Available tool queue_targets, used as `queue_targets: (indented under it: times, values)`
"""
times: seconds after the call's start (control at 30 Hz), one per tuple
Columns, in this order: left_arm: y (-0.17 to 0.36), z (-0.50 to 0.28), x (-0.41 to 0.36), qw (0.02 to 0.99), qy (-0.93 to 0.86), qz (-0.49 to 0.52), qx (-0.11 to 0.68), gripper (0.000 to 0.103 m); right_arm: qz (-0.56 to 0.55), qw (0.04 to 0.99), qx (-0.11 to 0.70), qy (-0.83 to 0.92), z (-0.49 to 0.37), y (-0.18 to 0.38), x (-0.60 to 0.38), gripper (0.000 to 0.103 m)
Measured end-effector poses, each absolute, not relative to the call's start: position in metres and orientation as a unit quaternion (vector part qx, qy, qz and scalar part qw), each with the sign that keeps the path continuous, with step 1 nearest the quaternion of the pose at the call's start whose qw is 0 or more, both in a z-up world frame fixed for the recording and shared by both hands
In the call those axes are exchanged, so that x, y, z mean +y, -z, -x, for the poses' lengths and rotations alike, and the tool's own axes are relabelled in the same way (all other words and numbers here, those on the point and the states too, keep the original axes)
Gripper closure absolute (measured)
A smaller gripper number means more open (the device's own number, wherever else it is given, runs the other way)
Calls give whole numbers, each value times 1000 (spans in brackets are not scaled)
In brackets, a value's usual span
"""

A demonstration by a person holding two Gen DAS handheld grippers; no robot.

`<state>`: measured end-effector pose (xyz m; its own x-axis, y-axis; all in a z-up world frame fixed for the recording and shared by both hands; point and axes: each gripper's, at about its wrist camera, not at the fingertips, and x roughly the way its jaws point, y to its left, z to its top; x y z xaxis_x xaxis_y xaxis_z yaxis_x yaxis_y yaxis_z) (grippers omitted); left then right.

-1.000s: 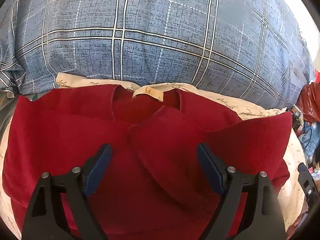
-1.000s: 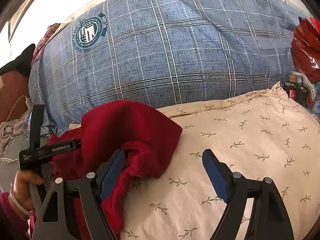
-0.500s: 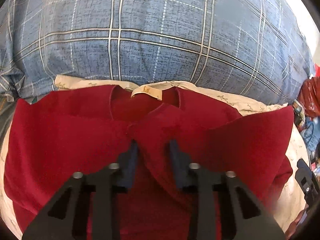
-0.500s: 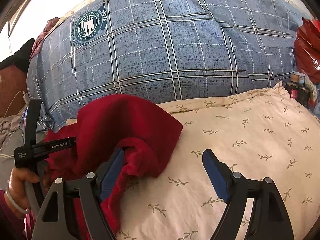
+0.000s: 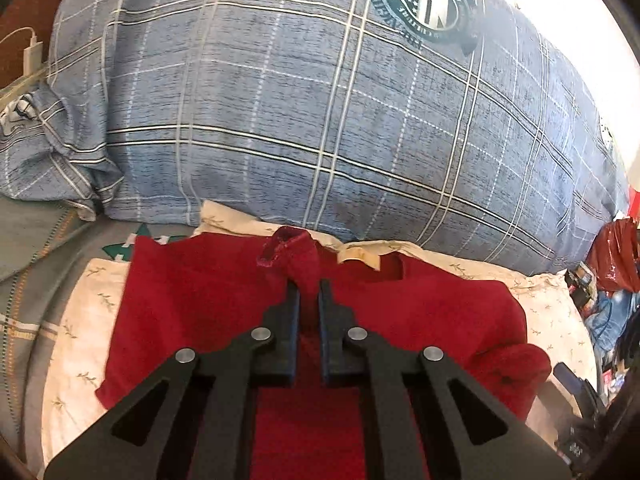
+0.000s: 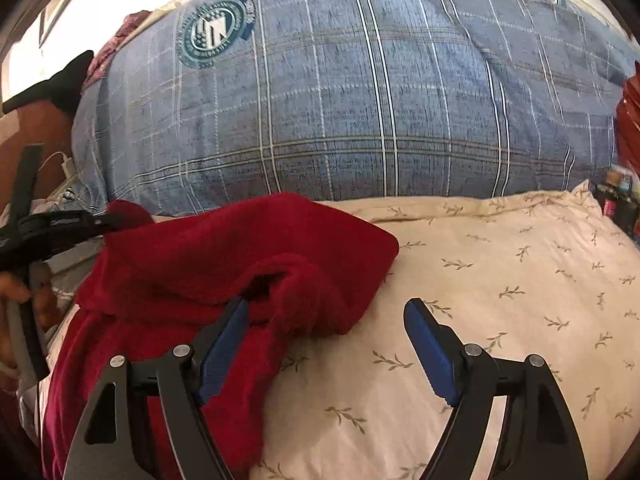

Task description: Fold small clothes

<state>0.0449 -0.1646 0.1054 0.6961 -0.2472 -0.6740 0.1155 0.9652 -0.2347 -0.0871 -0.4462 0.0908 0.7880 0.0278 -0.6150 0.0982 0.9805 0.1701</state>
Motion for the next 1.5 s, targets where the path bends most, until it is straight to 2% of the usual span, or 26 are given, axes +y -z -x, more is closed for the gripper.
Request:
queue_targets:
  times: [0.07, 0.1, 0.13, 0.17, 0.2, 0.27, 0.5, 0.67, 0.73, 0.8, 0.87, 0.9, 0.97, 1.17, 1.2, 1.23, 1.27, 1.3, 1.5]
  values:
    - [-101, -44, -162, 913, 103, 90, 383, 98, -112, 937, 330, 12, 79, -89, -447, 40]
    - [-100, -44, -160, 912, 107, 90, 385, 98, -119, 936, 332, 5, 76, -89, -446, 43]
    - [-101, -43, -159, 913, 107, 90, 384, 98, -122, 934, 337, -2, 71, -89, -445, 50]
    - [-103, -43, -156, 914, 106, 92, 381, 98, -115, 933, 342, -5, 68, -89, -441, 62]
    - [-104, -44, -156, 915, 105, 94, 379, 98, -104, 932, 348, -5, 64, -89, -438, 67]
    - [-109, -44, -151, 917, 100, 97, 374, 98, -77, 933, 352, -4, 63, -90, -430, 85]
    - [-111, -25, -120, 921, 91, 108, 363, 98, -69, 941, 332, -1, 80, -113, -437, 91]
    - [-68, -8, -117, 911, 80, 76, 398, 98, -50, 918, 394, -27, 92, -89, -430, 90]
    - [-52, -7, -111, 902, 78, 85, 415, 97, -86, 908, 409, -39, 97, -87, -441, 85]
    - [-49, -5, -109, 902, 80, 89, 415, 97, -145, 902, 404, -48, 102, -93, -459, 71]
    - [-51, -5, -109, 903, 82, 88, 412, 97, -209, 904, 370, -49, 106, -103, -481, 35]
    - [-53, -6, -110, 905, 82, 85, 408, 97, -229, 907, 352, -40, 105, -107, -489, 30]
    - [-56, -7, -112, 907, 82, 81, 406, 97, -244, 905, 348, -22, 92, -111, -496, 30]
    - [-59, -11, -116, 908, 80, 81, 402, 97, -237, 881, 409, -12, 19, -79, -488, 30]
    - [-59, -12, -117, 909, 80, 79, 402, 97, -236, 875, 422, -8, 9, -70, -487, 33]
    - [-61, -13, -119, 910, 81, 77, 400, 97, -234, 871, 432, -8, -1, -63, -485, 53]
    - [-63, -14, -120, 911, 83, 73, 398, 97, -228, 874, 430, -8, -6, -61, -484, 87]
    - [-67, -15, -121, 913, 87, 69, 394, 97, -221, 878, 425, -10, -9, -64, -482, 91]
    - [-70, -12, -128, 923, 100, 50, 369, 95, -126, 926, 353, 33, -5, -107, -469, 94]
